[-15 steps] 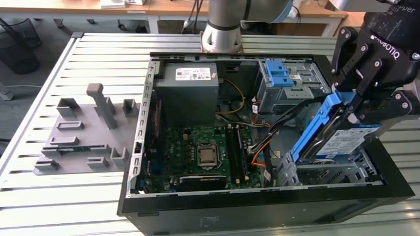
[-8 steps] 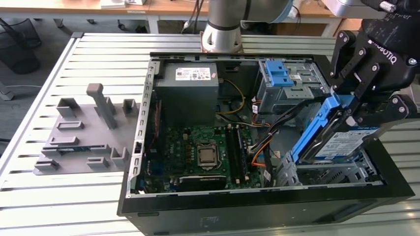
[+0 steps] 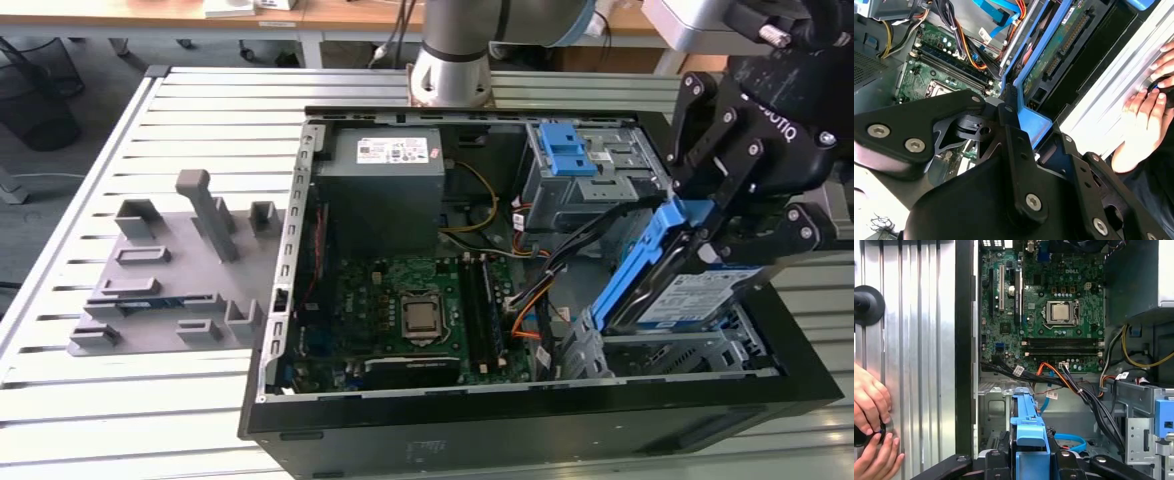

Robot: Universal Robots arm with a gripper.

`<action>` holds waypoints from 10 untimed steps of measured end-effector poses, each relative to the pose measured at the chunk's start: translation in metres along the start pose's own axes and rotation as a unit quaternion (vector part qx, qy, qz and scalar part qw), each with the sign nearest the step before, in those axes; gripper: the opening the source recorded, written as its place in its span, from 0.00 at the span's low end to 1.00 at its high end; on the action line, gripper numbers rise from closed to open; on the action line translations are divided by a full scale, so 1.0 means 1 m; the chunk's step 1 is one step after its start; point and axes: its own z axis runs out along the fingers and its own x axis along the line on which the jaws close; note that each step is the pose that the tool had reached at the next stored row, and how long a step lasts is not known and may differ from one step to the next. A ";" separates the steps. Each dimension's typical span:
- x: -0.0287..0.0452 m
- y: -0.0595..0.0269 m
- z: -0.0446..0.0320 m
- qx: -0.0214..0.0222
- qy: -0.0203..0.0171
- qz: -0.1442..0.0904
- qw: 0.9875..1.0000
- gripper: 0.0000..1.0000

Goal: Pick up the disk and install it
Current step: 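Insert the disk into the insertion slot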

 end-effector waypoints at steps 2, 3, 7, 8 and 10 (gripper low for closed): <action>0.0001 0.0000 0.0015 0.000 0.000 0.000 1.000 0.36; 0.0001 0.0000 0.0021 0.000 0.000 0.000 1.000 0.36; 0.0002 0.0000 0.0049 0.000 0.000 0.000 1.000 0.36; 0.0002 0.0000 0.0056 0.000 0.000 0.000 1.000 0.36; 0.0003 0.0000 0.0070 0.000 0.000 0.000 1.000 0.36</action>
